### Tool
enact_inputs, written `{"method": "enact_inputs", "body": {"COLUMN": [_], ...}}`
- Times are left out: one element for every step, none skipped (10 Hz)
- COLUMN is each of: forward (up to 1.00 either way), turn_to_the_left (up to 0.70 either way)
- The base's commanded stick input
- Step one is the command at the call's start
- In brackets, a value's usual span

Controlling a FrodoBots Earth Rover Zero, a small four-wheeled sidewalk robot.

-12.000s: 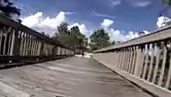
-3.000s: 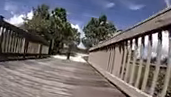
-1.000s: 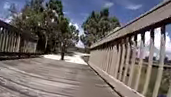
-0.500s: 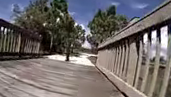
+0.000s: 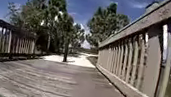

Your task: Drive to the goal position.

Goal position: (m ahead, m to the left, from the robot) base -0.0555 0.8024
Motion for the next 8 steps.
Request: {"method": "enact_inputs", "body": {"forward": [0.85, 0.85, 0.85, 0.85, 0.85, 0.85, 0.85, 0.85], "turn_to_the_left": [0.0, 0.0, 0.0, 0.0, 0.0, 0.0, 0.0, 0.0]}}
